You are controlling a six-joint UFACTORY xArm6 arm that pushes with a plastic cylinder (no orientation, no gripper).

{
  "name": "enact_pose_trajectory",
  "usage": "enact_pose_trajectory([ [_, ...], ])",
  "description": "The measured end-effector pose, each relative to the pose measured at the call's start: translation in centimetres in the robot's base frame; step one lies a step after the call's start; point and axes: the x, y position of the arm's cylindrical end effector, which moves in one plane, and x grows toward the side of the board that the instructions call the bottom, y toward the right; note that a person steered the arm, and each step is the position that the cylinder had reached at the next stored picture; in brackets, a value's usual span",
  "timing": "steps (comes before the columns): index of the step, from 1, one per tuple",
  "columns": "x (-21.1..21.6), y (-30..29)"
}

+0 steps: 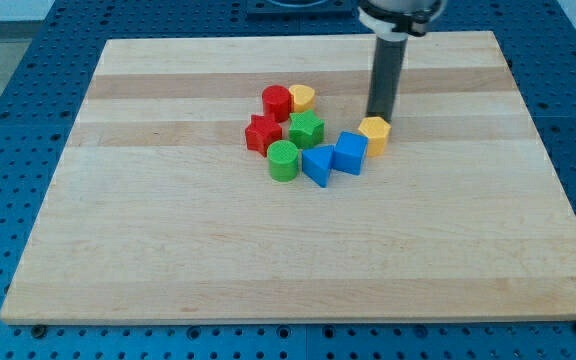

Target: Keep the yellow hexagon diagonally top right to the green star

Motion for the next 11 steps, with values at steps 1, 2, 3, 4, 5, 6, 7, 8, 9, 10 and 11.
enact_pose_trajectory([
  [1,1.9,2.1],
  [2,5.0,2.4],
  [3,6.1,1.5],
  [4,6.1,1.5],
  [5,5.9,0.8],
  [6,5.2,-0.4],
  [7,4.3,-2.0],
  [8,3.3,-3.6],
  [9,2.5,-3.9],
  [10,1.5,-4.0],
  [11,1.1,-4.5],
])
